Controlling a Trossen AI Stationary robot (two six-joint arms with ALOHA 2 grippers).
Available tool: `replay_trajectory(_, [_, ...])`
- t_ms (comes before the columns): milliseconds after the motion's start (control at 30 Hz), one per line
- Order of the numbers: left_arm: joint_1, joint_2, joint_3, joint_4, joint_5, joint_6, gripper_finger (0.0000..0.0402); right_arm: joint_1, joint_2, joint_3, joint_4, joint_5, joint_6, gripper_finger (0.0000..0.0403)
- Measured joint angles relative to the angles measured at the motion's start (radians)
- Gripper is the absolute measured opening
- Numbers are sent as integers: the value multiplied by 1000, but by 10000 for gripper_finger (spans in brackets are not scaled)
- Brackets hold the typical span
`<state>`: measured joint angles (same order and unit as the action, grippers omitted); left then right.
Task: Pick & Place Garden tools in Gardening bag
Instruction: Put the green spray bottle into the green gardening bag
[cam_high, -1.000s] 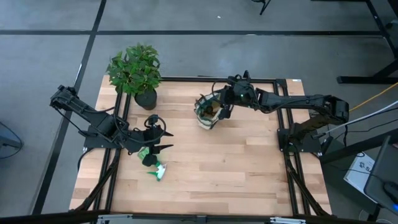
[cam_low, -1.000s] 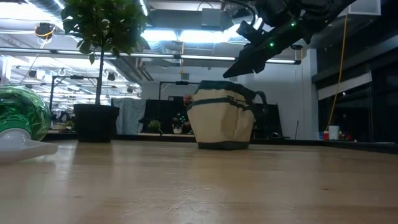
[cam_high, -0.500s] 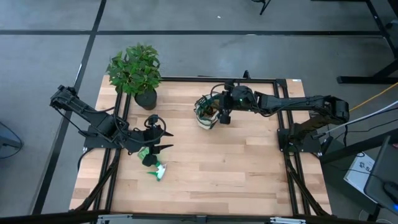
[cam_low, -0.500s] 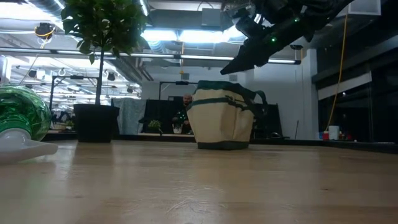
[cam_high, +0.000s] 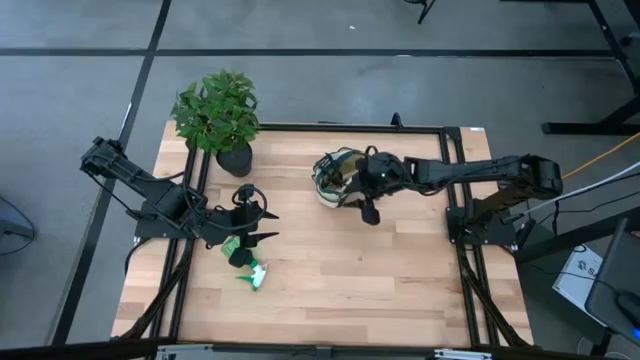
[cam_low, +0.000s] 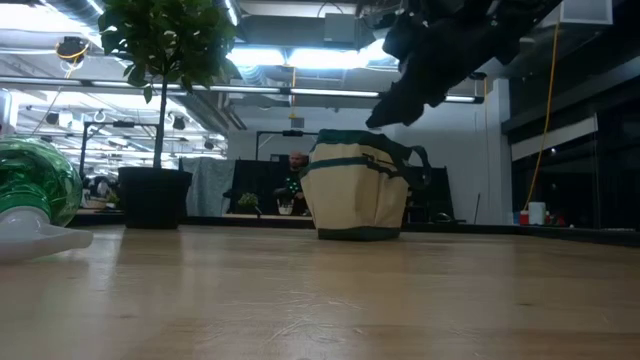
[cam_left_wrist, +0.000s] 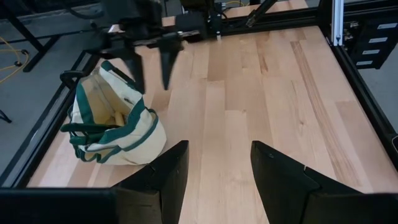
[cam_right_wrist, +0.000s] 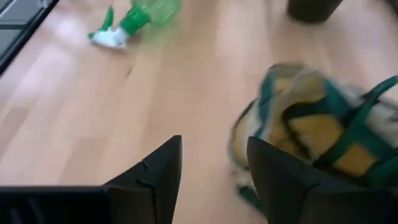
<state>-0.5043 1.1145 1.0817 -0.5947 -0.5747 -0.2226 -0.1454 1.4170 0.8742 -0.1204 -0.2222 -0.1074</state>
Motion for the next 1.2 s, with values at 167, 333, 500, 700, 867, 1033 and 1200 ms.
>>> replay_trajectory(167, [0,0,0,0,0,0,169,45,0,0,-79,0,89,185])
replay_trajectory(333, [0,0,0,0,0,0,169,73,0,0,-159,0,153,185])
replay_trajectory(500, [0,0,0,0,0,0,169,82,-1,0,-176,1,156,185])
replay_trajectory(700, [0,0,0,0,0,0,169,98,1,-1,-251,1,228,186])
replay_trajectory(867, [0,0,0,0,0,0,169,155,-35,-46,-236,1,138,186])
replay_trajectory(1033, [0,0,0,0,0,-2,169,212,-123,-141,-170,2,118,186])
replay_trajectory(1200, [0,0,0,33,0,-65,169,262,-270,-308,-35,1,118,186])
